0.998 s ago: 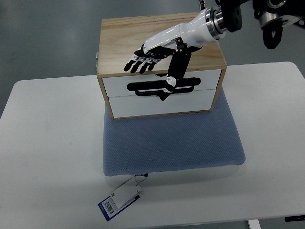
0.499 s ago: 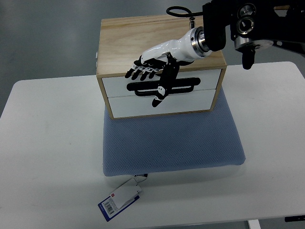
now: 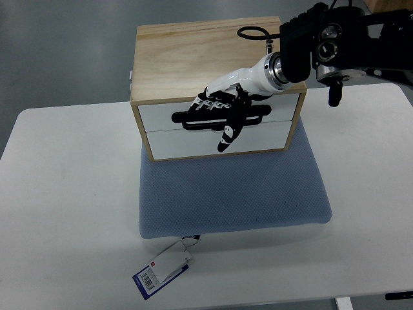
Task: Open wood drawer with right hand
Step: 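Hook the right hand's fingers around the black bar handle, then pull the upper white drawer toward the robot with the right hand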
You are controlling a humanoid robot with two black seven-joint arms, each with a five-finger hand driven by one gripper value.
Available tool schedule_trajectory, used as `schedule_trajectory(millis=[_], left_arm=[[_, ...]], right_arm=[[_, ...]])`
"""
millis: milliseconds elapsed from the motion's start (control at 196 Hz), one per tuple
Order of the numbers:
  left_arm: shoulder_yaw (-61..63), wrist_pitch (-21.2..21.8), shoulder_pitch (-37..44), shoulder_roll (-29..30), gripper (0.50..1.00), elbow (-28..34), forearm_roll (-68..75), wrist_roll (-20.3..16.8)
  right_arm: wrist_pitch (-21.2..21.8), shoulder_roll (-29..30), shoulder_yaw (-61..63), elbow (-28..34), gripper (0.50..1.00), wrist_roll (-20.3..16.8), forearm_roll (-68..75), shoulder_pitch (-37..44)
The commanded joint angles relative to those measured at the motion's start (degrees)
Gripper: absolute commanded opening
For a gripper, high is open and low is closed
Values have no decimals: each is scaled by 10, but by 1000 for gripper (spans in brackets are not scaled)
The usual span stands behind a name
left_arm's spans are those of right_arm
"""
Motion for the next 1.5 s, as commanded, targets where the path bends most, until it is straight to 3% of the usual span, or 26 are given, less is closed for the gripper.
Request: schedule_trajectory(millis=[0, 814, 1497], left_arm=[[0, 0, 0, 0, 1000, 0, 0, 0], [0, 0, 0, 0, 1000, 0, 0, 0], [0, 0, 0, 0, 1000, 0, 0, -1]], right_arm=[[-6, 0, -4, 0, 915, -1, -2, -1], [-4, -4, -35, 0, 915, -6, -5, -6], [110, -35, -34, 26, 915, -9, -3, 2]])
